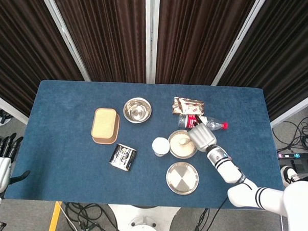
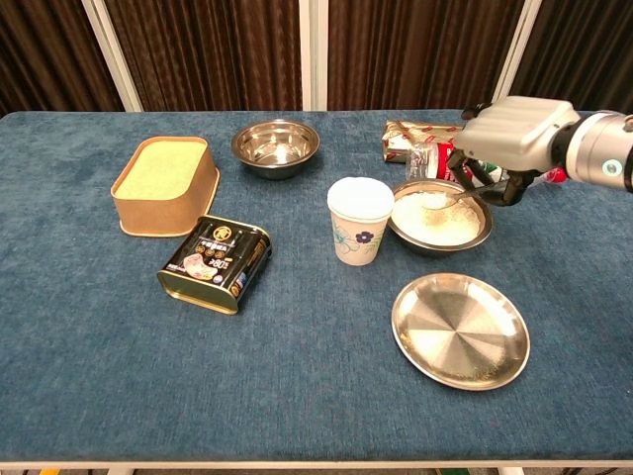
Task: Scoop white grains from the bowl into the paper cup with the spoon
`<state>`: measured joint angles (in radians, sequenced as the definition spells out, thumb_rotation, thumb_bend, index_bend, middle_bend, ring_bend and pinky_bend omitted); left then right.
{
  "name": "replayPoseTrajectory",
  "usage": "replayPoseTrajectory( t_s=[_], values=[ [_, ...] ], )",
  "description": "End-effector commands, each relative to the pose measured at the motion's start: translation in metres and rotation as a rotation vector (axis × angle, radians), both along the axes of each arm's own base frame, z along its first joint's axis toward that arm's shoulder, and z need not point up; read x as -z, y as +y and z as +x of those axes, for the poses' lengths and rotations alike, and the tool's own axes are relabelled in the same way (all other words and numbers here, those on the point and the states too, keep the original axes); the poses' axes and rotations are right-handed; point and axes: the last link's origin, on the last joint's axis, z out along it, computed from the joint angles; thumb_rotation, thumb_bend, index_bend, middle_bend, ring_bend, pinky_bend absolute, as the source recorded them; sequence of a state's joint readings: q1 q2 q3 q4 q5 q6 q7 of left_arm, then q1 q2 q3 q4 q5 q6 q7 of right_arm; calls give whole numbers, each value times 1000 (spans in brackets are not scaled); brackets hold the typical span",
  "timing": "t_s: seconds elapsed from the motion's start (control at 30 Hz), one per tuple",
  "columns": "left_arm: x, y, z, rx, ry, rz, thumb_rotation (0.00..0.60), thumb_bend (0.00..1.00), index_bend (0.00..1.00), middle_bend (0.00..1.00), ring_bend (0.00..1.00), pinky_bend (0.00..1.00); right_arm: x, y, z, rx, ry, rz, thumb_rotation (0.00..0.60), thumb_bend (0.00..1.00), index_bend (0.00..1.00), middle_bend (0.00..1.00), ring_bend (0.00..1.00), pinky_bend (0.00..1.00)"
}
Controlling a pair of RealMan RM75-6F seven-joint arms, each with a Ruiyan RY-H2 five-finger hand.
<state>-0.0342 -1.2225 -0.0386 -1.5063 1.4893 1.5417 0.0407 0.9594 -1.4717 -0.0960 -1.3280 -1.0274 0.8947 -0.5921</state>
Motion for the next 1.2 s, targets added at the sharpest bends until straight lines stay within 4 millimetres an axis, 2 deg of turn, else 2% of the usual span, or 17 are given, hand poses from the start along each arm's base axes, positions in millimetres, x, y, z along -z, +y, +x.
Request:
replayPoseTrajectory(
  t_s=[0.03, 0.33, 0.47, 0.67, 0.87, 1.2],
  values=[
    [-1, 0, 1, 1, 3, 2, 600, 0, 107, 60, 11, 5, -11, -1, -3, 4, -32, -21, 600, 327, 588, 572, 241, 42],
    [-3, 1, 3, -1, 9, 5, 600, 0, 107, 60, 11, 6, -27, 4, -1, -9, -64, -22, 600, 327, 588, 574, 250, 15],
    [-3, 2, 4, 2, 10, 4, 600, 0, 107, 60, 11, 6, -34, 6, 8, -36, -78, -22, 600, 327, 589, 574, 250, 14],
    [-4, 3, 4, 5, 12, 8, 600, 0, 107, 60, 11, 6, -40, 8, 34, -92, -90, -3, 600, 327, 590, 574, 250, 14],
    [-4, 1, 3, -1, 10, 11, 600, 0, 107, 60, 11, 6, -32, 5, 61, -141, -67, 48, 600, 327, 591, 574, 250, 14],
    [-3, -4, -1, -15, -6, 16, 600, 0, 107, 60, 12, 5, -1, 2, 94, -281, 104, 111, 600, 327, 595, 577, 250, 7]
  ],
)
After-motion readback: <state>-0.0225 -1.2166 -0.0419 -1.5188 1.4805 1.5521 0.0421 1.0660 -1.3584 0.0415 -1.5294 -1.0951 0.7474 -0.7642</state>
